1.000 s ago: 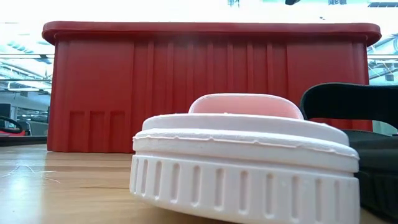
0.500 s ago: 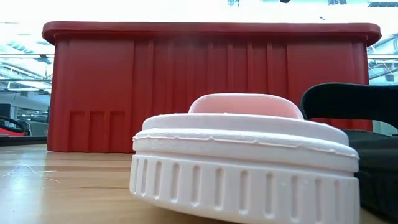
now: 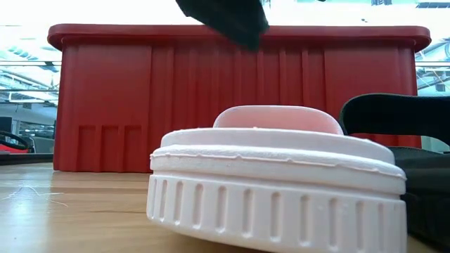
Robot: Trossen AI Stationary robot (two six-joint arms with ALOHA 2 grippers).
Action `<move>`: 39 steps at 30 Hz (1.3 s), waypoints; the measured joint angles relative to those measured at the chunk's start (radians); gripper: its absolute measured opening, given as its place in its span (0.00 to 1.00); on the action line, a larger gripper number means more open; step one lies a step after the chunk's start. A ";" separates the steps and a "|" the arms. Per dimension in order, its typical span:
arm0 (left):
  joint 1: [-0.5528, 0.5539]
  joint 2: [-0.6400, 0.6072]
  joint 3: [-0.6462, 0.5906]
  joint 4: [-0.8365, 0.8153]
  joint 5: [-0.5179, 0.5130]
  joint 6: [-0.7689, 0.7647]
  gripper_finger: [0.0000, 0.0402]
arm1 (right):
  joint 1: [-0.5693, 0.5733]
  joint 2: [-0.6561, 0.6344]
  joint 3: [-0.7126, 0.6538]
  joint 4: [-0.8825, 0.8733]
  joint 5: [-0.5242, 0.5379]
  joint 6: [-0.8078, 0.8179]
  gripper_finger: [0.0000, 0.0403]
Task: Pick and place slides into bin
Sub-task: Put the pink slide into the red bin
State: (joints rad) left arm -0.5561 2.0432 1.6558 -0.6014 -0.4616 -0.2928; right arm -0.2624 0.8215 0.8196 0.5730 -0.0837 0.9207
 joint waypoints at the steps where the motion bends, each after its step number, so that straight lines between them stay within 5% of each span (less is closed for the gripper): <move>1: 0.002 0.010 0.000 0.002 0.000 0.000 0.53 | 0.003 0.000 0.000 -0.003 0.000 0.000 0.32; 22: 0.136 0.163 0.002 -0.041 -0.059 -0.042 0.52 | 0.009 0.000 0.000 -0.063 -0.021 0.010 0.32; 34: 0.153 0.151 0.039 -0.041 0.070 -0.005 0.06 | 0.009 0.000 0.000 -0.077 0.006 -0.019 0.32; 39: 0.136 0.151 0.105 -0.098 0.185 -0.041 0.04 | 0.009 0.000 0.000 -0.078 0.008 -0.028 0.32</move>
State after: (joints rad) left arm -0.4201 2.1941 1.7611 -0.6991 -0.2770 -0.3342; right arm -0.2535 0.8215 0.8196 0.4950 -0.0753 0.8925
